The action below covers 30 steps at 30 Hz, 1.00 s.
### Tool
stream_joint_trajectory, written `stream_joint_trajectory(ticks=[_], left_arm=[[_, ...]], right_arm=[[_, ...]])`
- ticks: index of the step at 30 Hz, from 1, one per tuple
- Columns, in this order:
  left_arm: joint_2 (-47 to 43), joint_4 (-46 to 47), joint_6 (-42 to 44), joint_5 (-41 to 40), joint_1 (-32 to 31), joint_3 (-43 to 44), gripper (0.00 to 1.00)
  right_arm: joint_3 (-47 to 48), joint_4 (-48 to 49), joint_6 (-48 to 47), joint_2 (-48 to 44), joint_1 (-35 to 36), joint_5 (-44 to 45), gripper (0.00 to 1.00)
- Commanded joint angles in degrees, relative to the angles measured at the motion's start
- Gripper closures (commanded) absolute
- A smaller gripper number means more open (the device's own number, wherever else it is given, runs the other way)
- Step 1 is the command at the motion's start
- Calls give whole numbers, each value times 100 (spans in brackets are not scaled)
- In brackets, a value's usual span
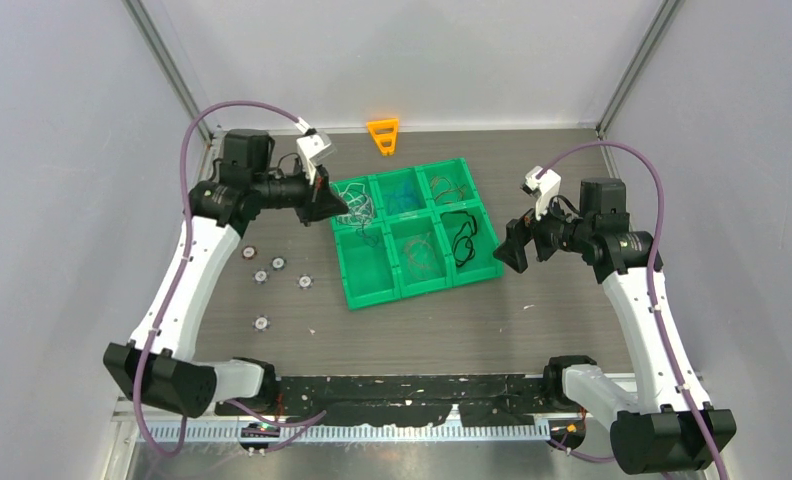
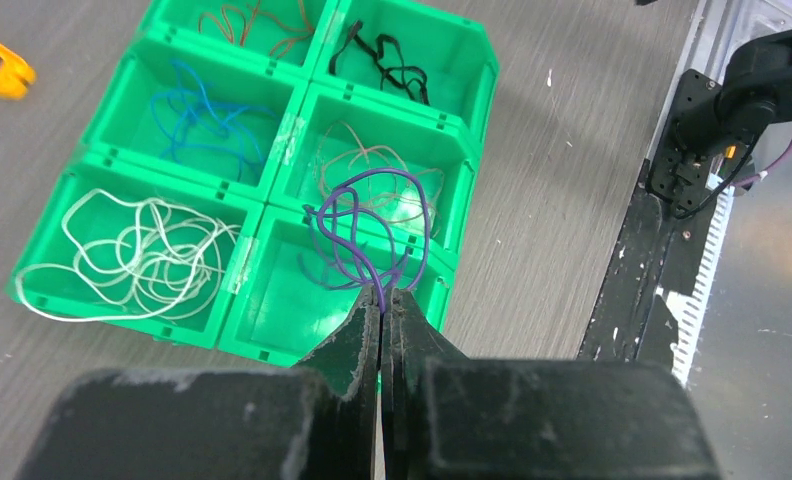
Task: Untangle the cables
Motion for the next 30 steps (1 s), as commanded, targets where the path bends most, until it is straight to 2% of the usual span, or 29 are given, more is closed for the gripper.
stream_joint_trajectory(ticks=[1,10,14,19,21,25,30], left_arm=[[-206,24,190,42,-8,-116,100],[194,1542,-29,-616,-8,-1677,100],[433,1887,-299,-733,-1,-1931,100],[694,1806,-267,-914,111,-1722,100],[712,1459,-146,-608,156,-1420,100],[237,818,-35,-65,159,-966,100],[-290,302,64,-39,159,-498,100]], right_arm=[[195,69,-8,64,-19,-84,1],[134,140,52,122,-14,-124,1],[115,141,42,130,-12,-96,1],[99,139,31,146,-15,-88,1],[109,139,27,151,-18,-84,1],[120,131,-28,108,-19,-54,1],[112,130,-17,122,-19,-85,1]])
